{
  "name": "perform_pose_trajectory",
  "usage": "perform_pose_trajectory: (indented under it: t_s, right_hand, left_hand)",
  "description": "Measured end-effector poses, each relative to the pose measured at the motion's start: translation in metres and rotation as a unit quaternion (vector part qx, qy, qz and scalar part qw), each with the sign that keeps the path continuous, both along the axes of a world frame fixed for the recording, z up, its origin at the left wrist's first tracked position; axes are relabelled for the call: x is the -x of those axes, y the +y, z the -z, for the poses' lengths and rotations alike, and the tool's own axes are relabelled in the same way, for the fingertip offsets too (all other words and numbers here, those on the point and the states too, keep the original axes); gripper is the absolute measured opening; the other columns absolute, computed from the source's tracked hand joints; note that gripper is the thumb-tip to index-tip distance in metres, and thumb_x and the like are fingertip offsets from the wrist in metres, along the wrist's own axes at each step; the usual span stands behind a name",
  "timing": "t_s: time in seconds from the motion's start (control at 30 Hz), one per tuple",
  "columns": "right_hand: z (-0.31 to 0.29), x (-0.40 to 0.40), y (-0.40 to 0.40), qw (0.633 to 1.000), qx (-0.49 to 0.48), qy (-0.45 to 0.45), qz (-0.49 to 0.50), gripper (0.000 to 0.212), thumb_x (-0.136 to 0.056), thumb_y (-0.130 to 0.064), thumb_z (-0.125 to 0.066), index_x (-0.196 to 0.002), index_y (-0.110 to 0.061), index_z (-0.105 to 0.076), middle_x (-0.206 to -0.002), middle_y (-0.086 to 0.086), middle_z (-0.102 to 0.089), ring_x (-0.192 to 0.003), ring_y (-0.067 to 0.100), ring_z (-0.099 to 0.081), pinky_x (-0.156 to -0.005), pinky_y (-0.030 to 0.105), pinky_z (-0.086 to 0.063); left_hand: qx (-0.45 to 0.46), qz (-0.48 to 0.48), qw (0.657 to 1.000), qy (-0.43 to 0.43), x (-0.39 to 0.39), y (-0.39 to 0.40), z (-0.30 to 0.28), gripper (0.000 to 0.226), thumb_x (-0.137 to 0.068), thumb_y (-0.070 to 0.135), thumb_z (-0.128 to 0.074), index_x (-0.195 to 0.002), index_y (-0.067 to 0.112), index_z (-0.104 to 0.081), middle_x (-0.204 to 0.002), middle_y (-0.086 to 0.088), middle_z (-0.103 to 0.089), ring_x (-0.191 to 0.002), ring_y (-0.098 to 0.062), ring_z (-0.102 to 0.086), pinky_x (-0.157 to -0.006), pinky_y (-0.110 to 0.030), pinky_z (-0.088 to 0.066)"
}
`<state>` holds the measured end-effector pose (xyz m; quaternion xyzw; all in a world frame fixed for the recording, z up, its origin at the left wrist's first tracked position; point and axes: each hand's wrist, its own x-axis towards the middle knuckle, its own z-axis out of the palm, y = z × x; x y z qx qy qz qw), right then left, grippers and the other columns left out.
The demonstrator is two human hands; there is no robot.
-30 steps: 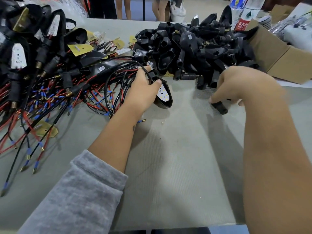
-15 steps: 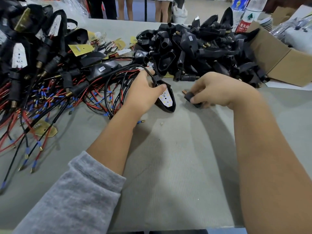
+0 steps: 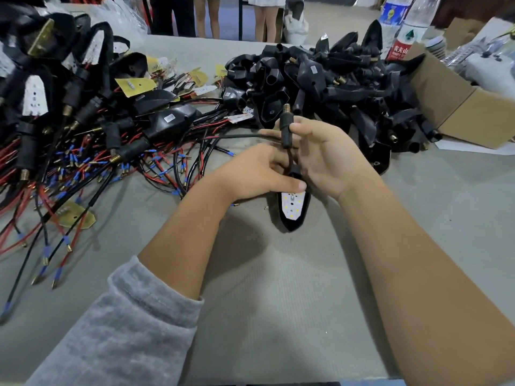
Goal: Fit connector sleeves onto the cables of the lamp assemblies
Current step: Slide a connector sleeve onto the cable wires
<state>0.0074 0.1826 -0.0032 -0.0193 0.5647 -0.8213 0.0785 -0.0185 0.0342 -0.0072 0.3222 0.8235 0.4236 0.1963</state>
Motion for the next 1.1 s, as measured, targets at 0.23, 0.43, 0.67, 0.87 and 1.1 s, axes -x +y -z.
perform_pose_trajectory:
  t_s: [0.23, 0.43, 0.67, 0.87, 1.1]
  right_hand:
    - [0.003, 0.006, -0.007, 0.993, 0.017, 0.018, 0.114, 0.018, -0.096, -0.008, -0.044, -0.094, -0.004, -0.062, -0.085, 0.006, -0.071, -0.066, 0.014, -0.066, -0.061, 0.025, -0.055]
    - [0.004, 0.006, 0.006, 0.984, 0.097, 0.012, 0.15, 0.03, -0.096, -0.015, -0.044, -0.083, -0.003, -0.068, -0.078, 0.007, -0.071, -0.057, 0.014, -0.058, -0.064, 0.025, -0.051]
    - [0.005, 0.003, 0.008, 0.996, 0.027, -0.019, 0.088, 0.012, -0.095, -0.011, -0.044, -0.094, -0.002, -0.053, -0.08, 0.009, -0.071, -0.06, 0.019, -0.061, -0.063, 0.024, -0.055]
    - [0.008, 0.002, 0.004, 0.996, -0.041, 0.051, 0.064, 0.014, -0.094, -0.006, -0.043, -0.092, -0.012, -0.055, -0.088, 0.005, -0.072, -0.082, 0.017, -0.061, -0.083, 0.03, -0.046]
    - [0.008, 0.002, -0.003, 0.99, -0.093, 0.072, 0.083, 0.011, -0.096, -0.006, -0.047, -0.098, -0.013, -0.055, -0.094, 0.002, -0.072, -0.075, 0.015, -0.056, -0.071, 0.026, -0.044]
  left_hand:
    - [0.029, 0.022, 0.999, 0.02, 0.0, 0.002, 0.003, 0.044, -0.082, 0.043, -0.074, -0.052, 0.02, -0.051, -0.064, 0.001, -0.041, -0.06, -0.013, -0.037, -0.06, -0.029, -0.026]
    - [-0.254, -0.248, 0.918, -0.174, 0.015, 0.008, 0.003, 0.03, -0.102, 0.041, -0.042, -0.099, 0.015, -0.056, -0.091, -0.007, -0.068, -0.076, -0.015, -0.063, -0.069, -0.024, -0.05]
    - [-0.531, -0.33, 0.727, -0.282, 0.032, -0.013, 0.007, 0.022, -0.107, 0.019, -0.031, -0.11, 0.009, -0.051, -0.082, -0.007, -0.067, -0.078, -0.018, -0.067, -0.076, -0.032, -0.056]
    - [-0.497, -0.399, 0.738, -0.224, 0.032, -0.011, 0.007, 0.03, -0.105, 0.009, -0.022, -0.096, 0.012, -0.051, -0.06, -0.002, -0.05, -0.045, -0.011, -0.047, -0.052, -0.025, -0.05]
    - [-0.364, -0.444, 0.807, -0.139, 0.032, -0.006, 0.01, 0.018, -0.104, 0.02, -0.024, -0.11, 0.027, -0.04, -0.064, 0.003, -0.039, -0.046, -0.008, -0.029, -0.037, -0.012, -0.025]
